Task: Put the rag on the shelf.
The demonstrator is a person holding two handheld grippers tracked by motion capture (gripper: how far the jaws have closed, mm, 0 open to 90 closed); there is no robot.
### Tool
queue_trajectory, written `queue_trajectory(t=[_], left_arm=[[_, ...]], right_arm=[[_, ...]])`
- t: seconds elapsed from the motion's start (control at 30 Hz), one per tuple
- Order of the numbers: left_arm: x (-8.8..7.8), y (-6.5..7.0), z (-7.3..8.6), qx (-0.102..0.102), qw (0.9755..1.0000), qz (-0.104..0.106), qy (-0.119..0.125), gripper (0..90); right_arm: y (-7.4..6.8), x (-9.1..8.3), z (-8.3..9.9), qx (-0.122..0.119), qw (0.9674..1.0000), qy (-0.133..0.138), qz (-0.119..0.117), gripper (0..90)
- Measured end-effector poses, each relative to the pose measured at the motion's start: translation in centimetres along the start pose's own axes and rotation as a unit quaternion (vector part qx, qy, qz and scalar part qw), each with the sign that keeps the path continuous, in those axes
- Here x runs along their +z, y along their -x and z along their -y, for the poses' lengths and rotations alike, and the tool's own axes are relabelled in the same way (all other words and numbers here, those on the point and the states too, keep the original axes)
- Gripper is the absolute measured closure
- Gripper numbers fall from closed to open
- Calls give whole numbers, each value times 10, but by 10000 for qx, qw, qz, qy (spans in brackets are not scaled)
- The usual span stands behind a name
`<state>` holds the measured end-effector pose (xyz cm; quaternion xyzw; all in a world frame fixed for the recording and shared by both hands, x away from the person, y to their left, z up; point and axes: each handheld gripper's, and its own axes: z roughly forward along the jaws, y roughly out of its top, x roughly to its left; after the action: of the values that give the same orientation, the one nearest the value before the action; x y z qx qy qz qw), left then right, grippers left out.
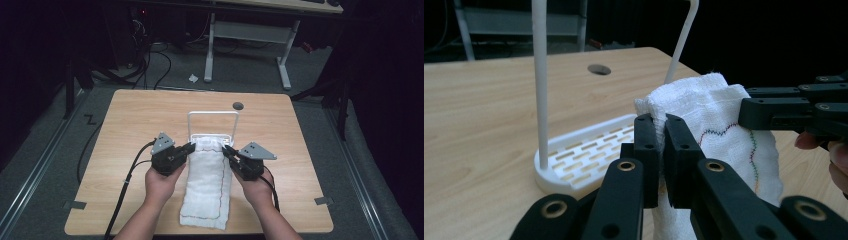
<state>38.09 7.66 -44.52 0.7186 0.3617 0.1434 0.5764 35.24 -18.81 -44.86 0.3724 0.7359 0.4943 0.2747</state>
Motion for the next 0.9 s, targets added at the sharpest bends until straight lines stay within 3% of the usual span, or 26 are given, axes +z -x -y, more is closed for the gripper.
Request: queue_trajectory(t=[0.43,0.9], left_arm=[[-16,15,-39,215,9988,17,429,856],[-34,28,-90,593,9949,-17,815,857]], right_arm=[[2,-24,-42,-151,9990,423,19,833],[1,-41,-87,-362,9957,856,49,833]])
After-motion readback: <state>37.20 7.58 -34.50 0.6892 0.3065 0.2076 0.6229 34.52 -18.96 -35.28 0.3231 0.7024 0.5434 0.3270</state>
